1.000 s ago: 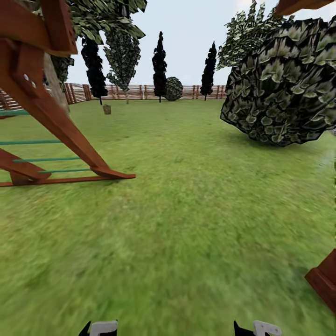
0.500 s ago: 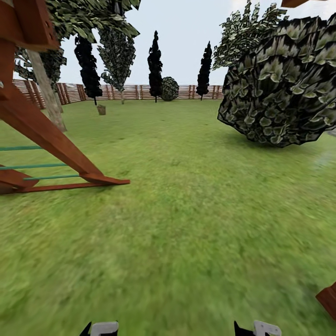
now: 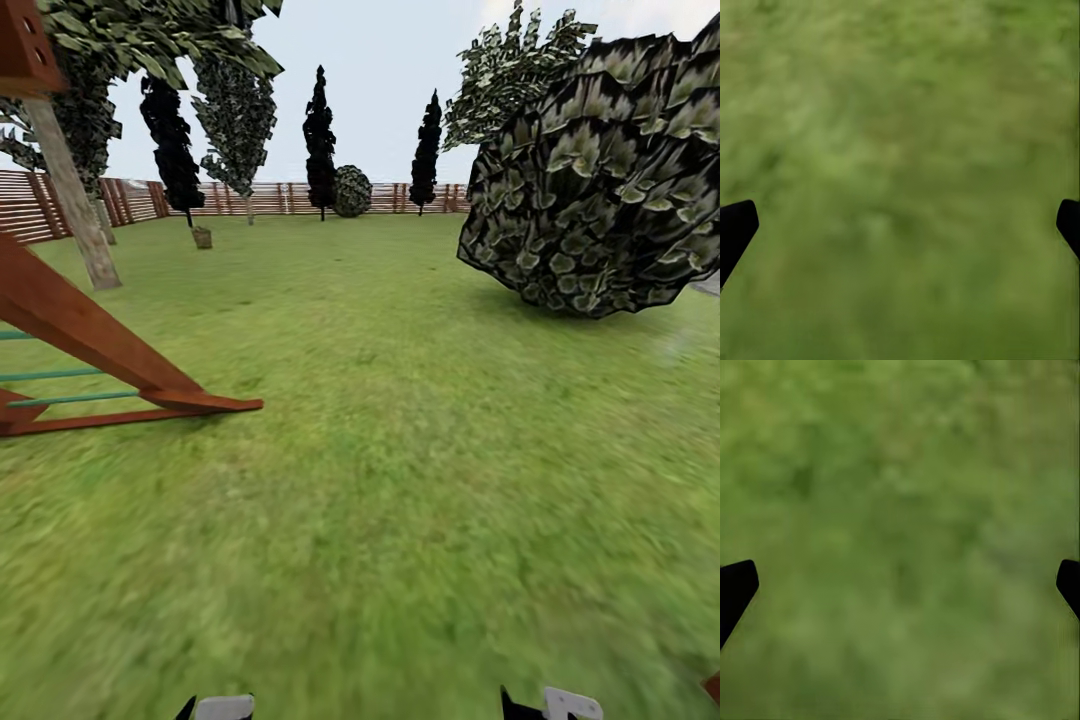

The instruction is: Take the three Easter eggs out of the wicker basket on the lawn in the garden, then place them on the lawn next to a single tree (choose any tree) so that all three eggs are next to the same tree and none are left in the basket.

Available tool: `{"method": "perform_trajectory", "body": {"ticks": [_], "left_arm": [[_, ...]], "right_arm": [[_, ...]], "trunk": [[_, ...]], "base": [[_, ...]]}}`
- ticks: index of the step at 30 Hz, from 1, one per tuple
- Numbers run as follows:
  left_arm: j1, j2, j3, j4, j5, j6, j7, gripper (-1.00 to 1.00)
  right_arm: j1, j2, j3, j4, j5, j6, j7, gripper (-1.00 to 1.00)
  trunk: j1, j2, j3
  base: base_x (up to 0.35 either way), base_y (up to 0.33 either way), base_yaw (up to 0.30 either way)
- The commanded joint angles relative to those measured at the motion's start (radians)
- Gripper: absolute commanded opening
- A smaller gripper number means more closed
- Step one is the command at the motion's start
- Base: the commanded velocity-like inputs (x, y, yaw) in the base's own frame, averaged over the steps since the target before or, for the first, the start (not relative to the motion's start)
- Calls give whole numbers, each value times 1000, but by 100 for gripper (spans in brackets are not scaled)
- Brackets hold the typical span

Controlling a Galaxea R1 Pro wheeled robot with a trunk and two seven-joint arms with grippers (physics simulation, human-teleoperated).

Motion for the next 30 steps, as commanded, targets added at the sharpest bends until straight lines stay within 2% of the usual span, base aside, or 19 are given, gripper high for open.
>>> {"method": "perform_trajectory", "body": {"ticks": [1,18,30], "left_arm": [[-1,1,-8,1,-1,-2,9,100],[-1,0,-13,4,-1,-3,9,100],[0,0,-13,4,-1,-3,9,100]], "right_arm": [[0,0,1,1,-8,-3,0,100],[0,0,2,1,-8,-4,0,100],[0,0,3,2,-8,-3,0,100]], "trunk": [[0,0,-1],[0,0,6],[0,0,7]], "base": [[337,0,-8],[337,-39,-197],[337,-3,-23]]}}
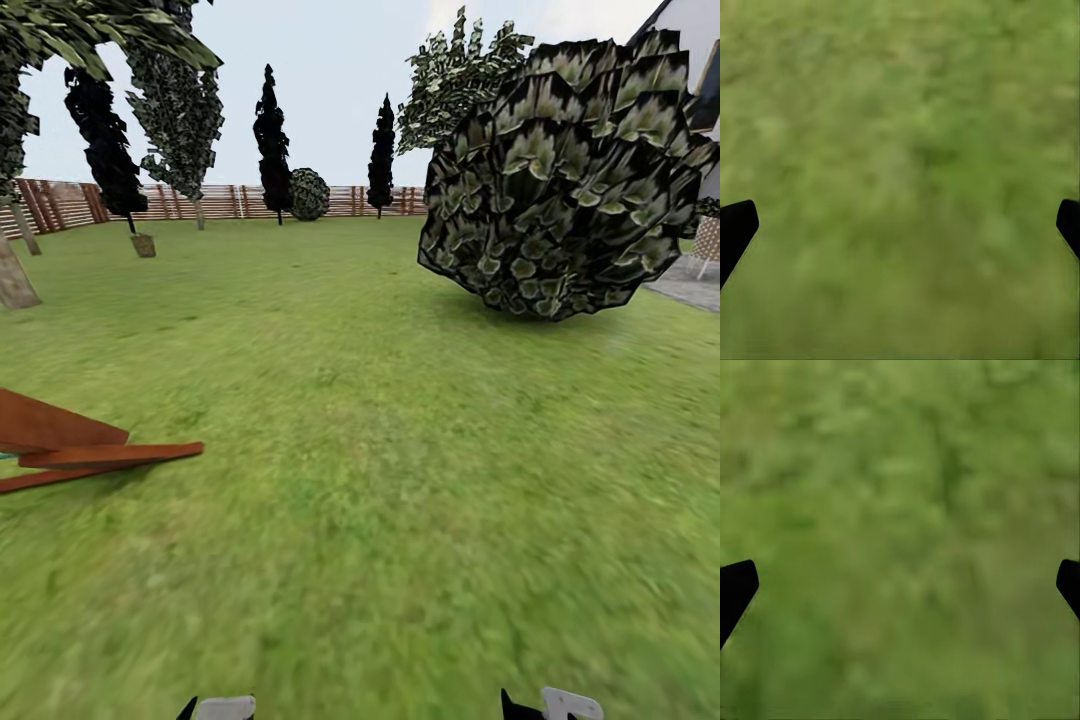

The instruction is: Take the three Easter eggs out of the wicker basket on the lawn in the garden, then place them on the lawn next to a single tree (choose any tree) so that all three eggs are next to the same tree and none are left in the basket.

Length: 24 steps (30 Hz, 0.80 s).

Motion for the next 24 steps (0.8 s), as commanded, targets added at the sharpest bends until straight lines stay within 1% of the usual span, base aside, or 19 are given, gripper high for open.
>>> {"method": "perform_trajectory", "body": {"ticks": [1,14,18,24], "left_arm": [[-1,1,-7,1,-1,-2,9,100],[-1,1,-7,1,-1,-2,9,100],[-1,1,-7,1,-1,-2,9,100],[-1,1,-7,1,-1,-2,9,100]], "right_arm": [[0,0,1,1,-8,-4,0,100],[0,0,1,1,-8,-3,0,100],[0,0,1,1,-8,-4,0,100],[0,0,1,1,-8,-3,0,100]], "trunk": [[0,0,-1],[0,0,-1],[0,0,-1],[0,0,-1]], "base": [[337,0,0],[337,0,-1],[337,0,-126],[337,0,-26]]}}
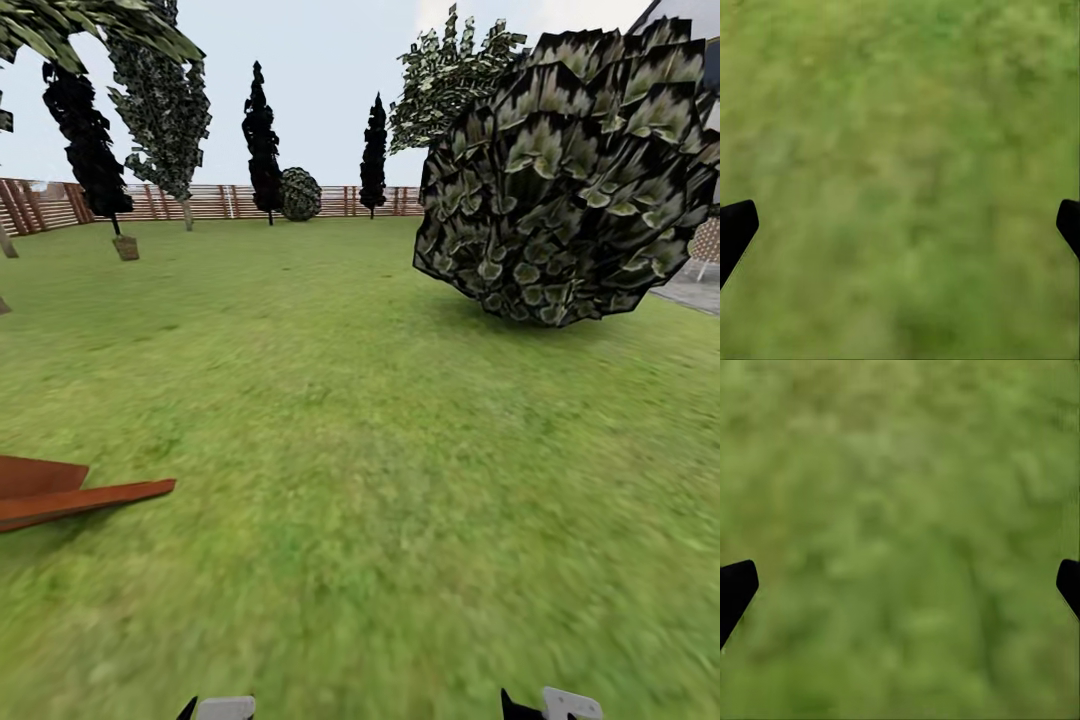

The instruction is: Take the three Easter eggs out of the wicker basket on the lawn in the garden, then place them on the lawn next to a single tree (choose any tree) so that all three eggs are next to the same tree and none are left in the basket.

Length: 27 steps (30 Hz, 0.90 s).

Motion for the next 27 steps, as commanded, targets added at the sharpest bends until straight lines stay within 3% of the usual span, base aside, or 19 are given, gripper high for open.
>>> {"method": "perform_trajectory", "body": {"ticks": [1,27], "left_arm": [[-1,1,-7,1,-1,-2,9,100],[-1,1,-7,1,-1,-2,9,100]], "right_arm": [[0,0,1,1,-8,-4,0,100],[0,-1,0,-2,-8,-3,0,100]], "trunk": [[0,0,-1],[0,0,-1]], "base": [[336,0,-3],[337,-64,-41]]}}
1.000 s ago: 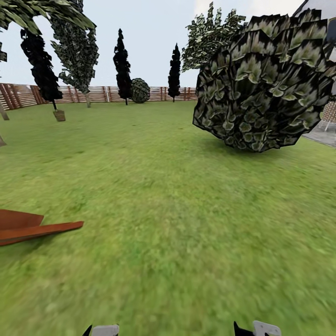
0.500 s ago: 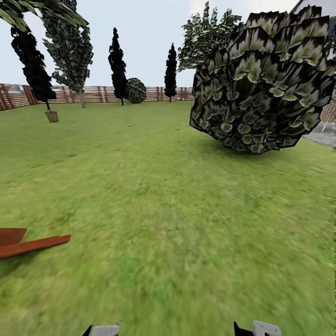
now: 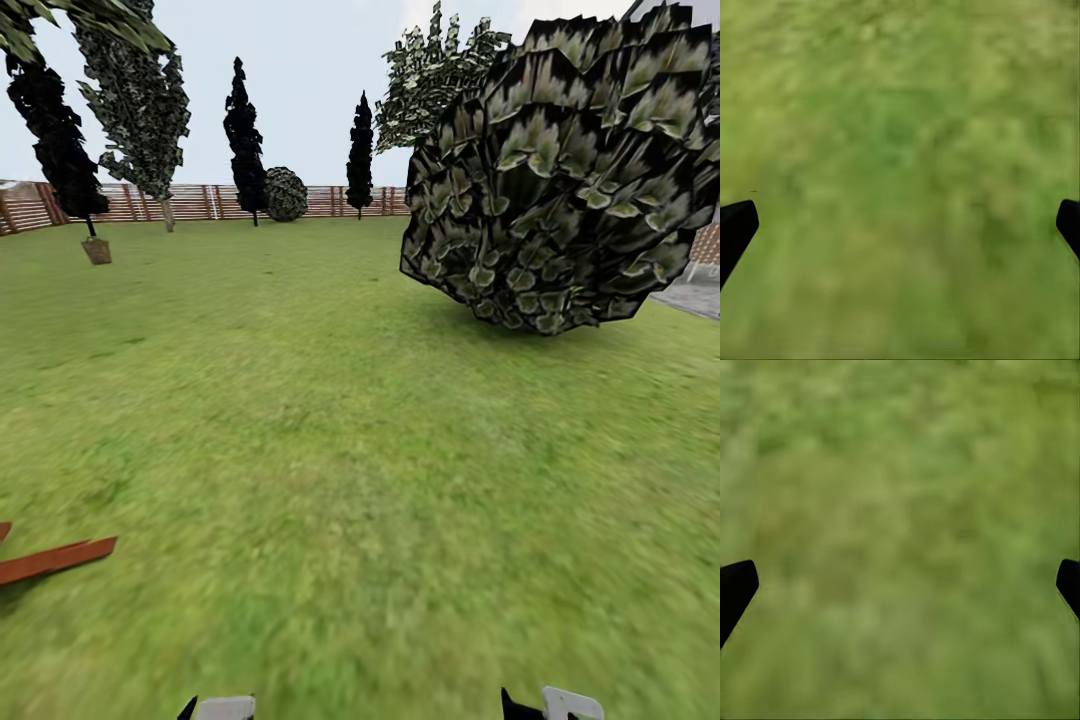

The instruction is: Take the three Easter eggs out of the wicker basket on the lawn in the garden, then place them on the lawn next to a single tree (choose any tree) so that all three eggs are next to the same tree and none are left in the basket.

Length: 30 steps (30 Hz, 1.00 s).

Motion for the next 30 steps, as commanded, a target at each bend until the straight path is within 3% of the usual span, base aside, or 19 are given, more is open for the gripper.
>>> {"method": "perform_trajectory", "body": {"ticks": [1,30], "left_arm": [[-1,1,-7,1,-1,-2,9,100],[-1,-1,-7,1,-1,-2,11,100]], "right_arm": [[0,0,2,2,-8,-3,0,100],[0,1,7,5,-6,-3,0,100]], "trunk": [[0,0,-1],[0,0,-1]], "base": [[337,-71,0],[337,-71,0]]}}
